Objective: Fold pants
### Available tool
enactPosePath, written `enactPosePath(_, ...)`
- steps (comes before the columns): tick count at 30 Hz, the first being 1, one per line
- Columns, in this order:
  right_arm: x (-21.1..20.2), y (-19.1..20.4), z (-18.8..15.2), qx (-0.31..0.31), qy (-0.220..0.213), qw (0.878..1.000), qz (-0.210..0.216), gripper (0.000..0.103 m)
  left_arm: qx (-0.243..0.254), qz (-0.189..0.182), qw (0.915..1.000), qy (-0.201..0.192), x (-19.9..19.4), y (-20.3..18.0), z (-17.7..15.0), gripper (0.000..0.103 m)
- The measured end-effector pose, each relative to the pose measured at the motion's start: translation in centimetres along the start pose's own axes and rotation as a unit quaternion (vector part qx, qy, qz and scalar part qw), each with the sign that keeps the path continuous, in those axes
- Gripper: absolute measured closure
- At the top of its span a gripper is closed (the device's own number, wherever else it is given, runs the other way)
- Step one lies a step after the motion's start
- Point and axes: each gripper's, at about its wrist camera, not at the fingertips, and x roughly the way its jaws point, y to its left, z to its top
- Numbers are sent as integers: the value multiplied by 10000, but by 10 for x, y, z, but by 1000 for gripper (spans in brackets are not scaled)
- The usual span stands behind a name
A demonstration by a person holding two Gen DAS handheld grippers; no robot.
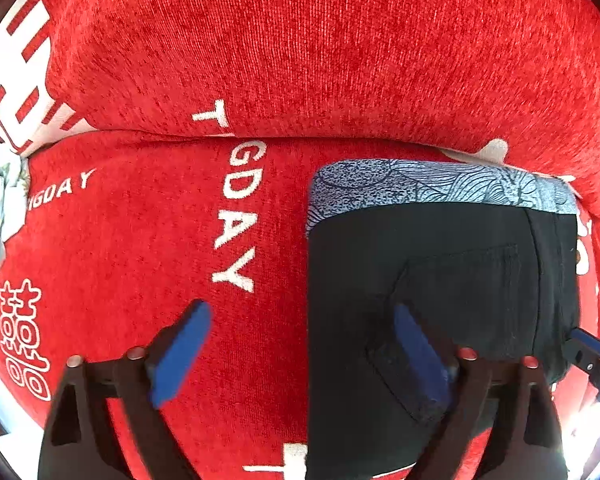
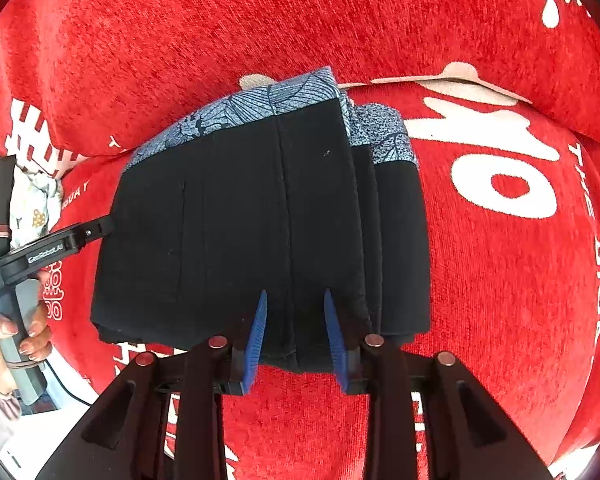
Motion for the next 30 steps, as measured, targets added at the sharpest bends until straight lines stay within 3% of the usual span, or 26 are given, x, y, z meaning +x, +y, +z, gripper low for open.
enactPosePath(8, -10, -3, -3, 46, -69, 10000, -38, 54, 78, -22, 9999, 124, 1, -6, -7, 9)
enactPosePath(13, -14, -15, -7, 130, -46, 9998, -110, 52, 70, -24, 9998, 162, 2, -8, -7, 9)
enactPosePath(18, -14, -27, -12, 274, 16, 9996, -111, 39, 77, -8, 9999, 138, 2, -9, -8, 8)
enactPosePath(19, -14, -29, -12, 275, 26, 9996, -107, 37, 76, -8, 9999, 143, 3, -9, -8, 0)
enactPosePath(20, -15, -30, -13, 272, 39, 9996, -104, 33, 72, 1, 9998, 163, 4, -9, -8, 0)
enactPosePath(30, -14, -44, -9, 455, 139, 9986, 248, 22, 184, -468, 9975, 487, 11, -6, -9, 0)
